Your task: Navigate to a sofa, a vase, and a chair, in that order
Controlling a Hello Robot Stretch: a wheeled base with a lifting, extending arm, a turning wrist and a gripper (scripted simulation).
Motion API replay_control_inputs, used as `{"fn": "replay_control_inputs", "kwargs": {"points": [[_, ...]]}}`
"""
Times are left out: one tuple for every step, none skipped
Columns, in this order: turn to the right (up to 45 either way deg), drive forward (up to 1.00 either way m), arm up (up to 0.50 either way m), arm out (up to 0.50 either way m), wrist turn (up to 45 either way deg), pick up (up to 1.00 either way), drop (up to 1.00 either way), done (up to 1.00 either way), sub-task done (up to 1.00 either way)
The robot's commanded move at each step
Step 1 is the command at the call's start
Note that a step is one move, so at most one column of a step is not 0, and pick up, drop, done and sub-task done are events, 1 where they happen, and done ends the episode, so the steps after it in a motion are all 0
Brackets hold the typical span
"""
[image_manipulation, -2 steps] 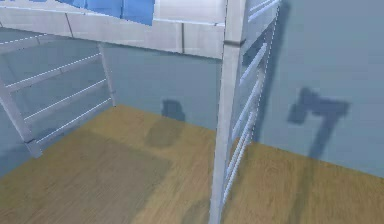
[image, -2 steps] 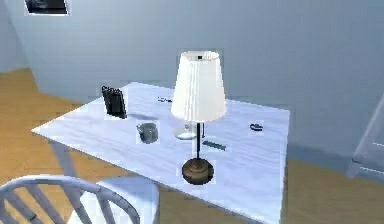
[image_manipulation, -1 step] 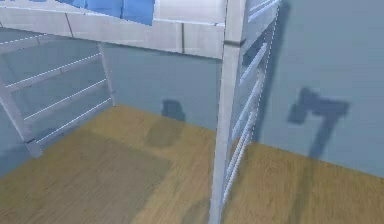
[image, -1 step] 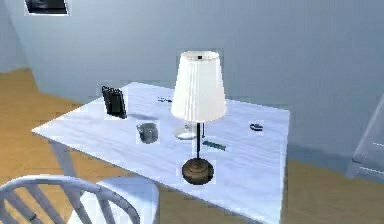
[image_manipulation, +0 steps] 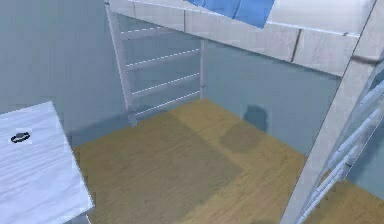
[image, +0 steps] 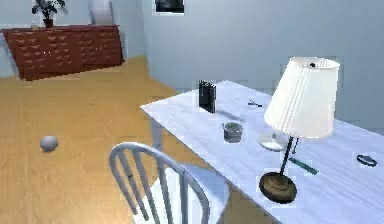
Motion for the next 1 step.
{"fn": "replay_control_inputs", "kwargs": {"points": [[0.0, 0.0, 0.0, 0.0, 0.0, 0.0, 0.0, 1.0, 0.0]]}}
